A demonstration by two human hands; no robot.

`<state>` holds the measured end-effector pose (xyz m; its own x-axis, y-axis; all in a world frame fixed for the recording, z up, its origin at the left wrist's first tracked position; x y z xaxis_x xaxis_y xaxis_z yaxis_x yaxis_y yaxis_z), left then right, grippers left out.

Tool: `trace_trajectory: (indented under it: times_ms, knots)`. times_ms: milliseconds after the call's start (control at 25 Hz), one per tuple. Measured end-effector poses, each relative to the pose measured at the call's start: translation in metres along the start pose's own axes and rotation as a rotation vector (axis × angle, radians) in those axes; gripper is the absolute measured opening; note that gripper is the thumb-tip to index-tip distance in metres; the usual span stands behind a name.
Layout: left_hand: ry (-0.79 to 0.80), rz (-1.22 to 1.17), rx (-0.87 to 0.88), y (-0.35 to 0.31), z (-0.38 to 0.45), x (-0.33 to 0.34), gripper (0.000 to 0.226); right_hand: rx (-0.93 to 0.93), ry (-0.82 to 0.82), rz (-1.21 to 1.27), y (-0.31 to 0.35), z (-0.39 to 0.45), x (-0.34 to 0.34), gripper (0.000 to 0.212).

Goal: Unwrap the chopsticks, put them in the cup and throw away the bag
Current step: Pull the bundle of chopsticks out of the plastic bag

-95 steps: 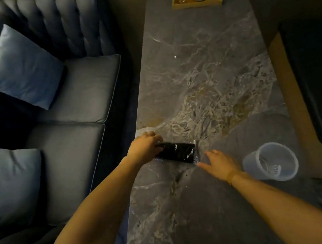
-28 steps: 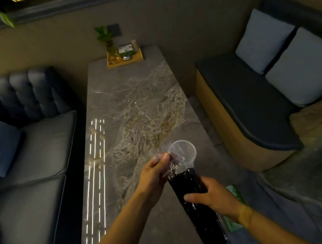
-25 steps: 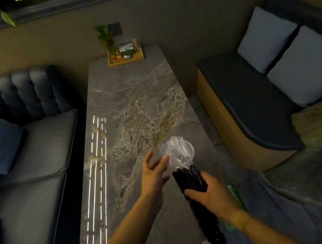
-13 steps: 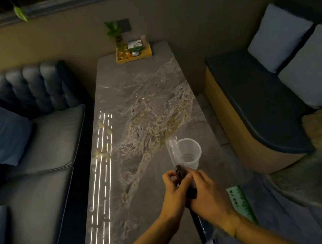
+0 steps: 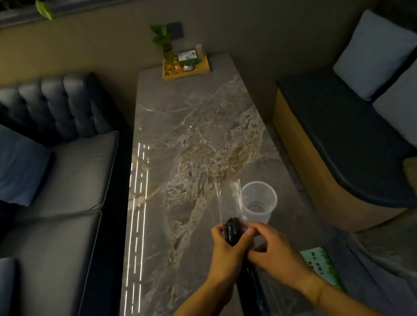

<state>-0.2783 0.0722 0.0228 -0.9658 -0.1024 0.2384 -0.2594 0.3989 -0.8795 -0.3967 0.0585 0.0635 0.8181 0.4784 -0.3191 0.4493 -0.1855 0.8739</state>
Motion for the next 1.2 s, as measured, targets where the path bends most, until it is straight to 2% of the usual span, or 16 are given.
trace_trajectory:
  times_ms: [120, 240, 320, 440, 600, 1000, 1080, 1200]
  knots:
    - [-0.004, -0.001, 0.01, -0.006, 0.003, -0.008, 0.051, 0.048, -0.026, 0.118, -0.005, 0.005, -0.005, 0.03]
    - [0.029, -0.019, 0.007, -0.012, 0.009, -0.015, 0.068, 0.089, -0.098, 0.335, -0.008, 0.008, -0.017, 0.016]
    - [0.052, 0.013, -0.011, -0.014, 0.015, -0.021, 0.071, 0.09, -0.12, 0.403, -0.007, 0.009, -0.025, 0.005]
    - [0.129, -0.024, -0.07, -0.016, 0.021, -0.028, 0.06, 0.074, -0.111, 0.449, -0.005, 0.01, -0.037, 0.014]
    - [0.201, -0.113, -0.172, -0.013, 0.02, -0.033, 0.042, 0.132, -0.064, 0.55, -0.011, 0.005, -0.042, 0.012]
    - [0.196, 0.041, -0.168, -0.011, 0.027, -0.03, 0.051, 0.139, 0.003, 0.395, -0.005, 0.008, -0.052, 0.02]
    - [0.168, 0.09, -0.169, -0.011, 0.029, -0.032, 0.052, 0.115, -0.011, 0.393, 0.001, 0.012, -0.054, 0.032]
    - [0.155, 0.191, -0.149, -0.013, 0.031, -0.033, 0.049, 0.039, -0.103, 0.281, 0.018, 0.022, -0.07, 0.063]
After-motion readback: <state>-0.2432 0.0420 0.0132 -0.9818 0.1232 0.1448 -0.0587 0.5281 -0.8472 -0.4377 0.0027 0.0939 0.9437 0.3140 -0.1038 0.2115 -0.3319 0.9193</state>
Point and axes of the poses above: each hand's wrist, its own z-axis towards the middle knuckle, its own x-axis out of the palm, y = z × x, the point moved 8 cm from there along z, towards the middle knuckle, and after that the axes turned 6 degrees about y, right-handed, at the moved point
